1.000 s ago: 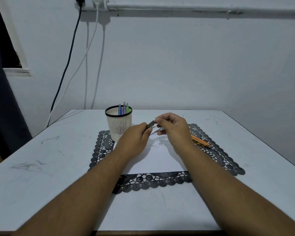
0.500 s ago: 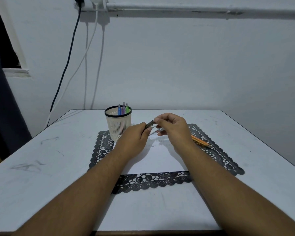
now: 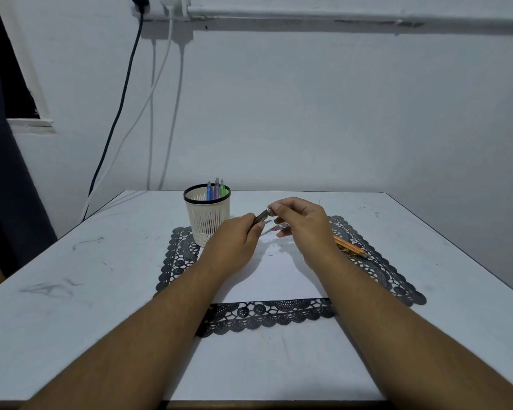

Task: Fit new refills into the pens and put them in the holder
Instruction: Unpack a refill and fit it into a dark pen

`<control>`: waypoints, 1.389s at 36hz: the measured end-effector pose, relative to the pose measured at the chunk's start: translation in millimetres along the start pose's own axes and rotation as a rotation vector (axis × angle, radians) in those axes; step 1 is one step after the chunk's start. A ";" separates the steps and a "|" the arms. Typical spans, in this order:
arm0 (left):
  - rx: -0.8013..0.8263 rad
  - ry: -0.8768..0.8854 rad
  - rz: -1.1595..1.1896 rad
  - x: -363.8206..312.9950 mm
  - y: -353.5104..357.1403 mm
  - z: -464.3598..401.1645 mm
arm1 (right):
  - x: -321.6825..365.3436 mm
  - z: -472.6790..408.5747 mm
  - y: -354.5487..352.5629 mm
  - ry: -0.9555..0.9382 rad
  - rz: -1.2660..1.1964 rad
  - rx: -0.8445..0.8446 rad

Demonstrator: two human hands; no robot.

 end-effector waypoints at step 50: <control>0.039 -0.496 0.857 -5.3 0.6 -2.8 | -5.5 2.0 5.7 -0.219 0.528 0.036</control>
Point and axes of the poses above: each hand's wrist, its own z-axis away from the middle knuckle, its own y-axis out of the palm, x = y × z, the point moved 3 cm from there along -z, towards the middle knuckle, and after that the axes turned 3 degrees about -y, right-handed, at the moved point
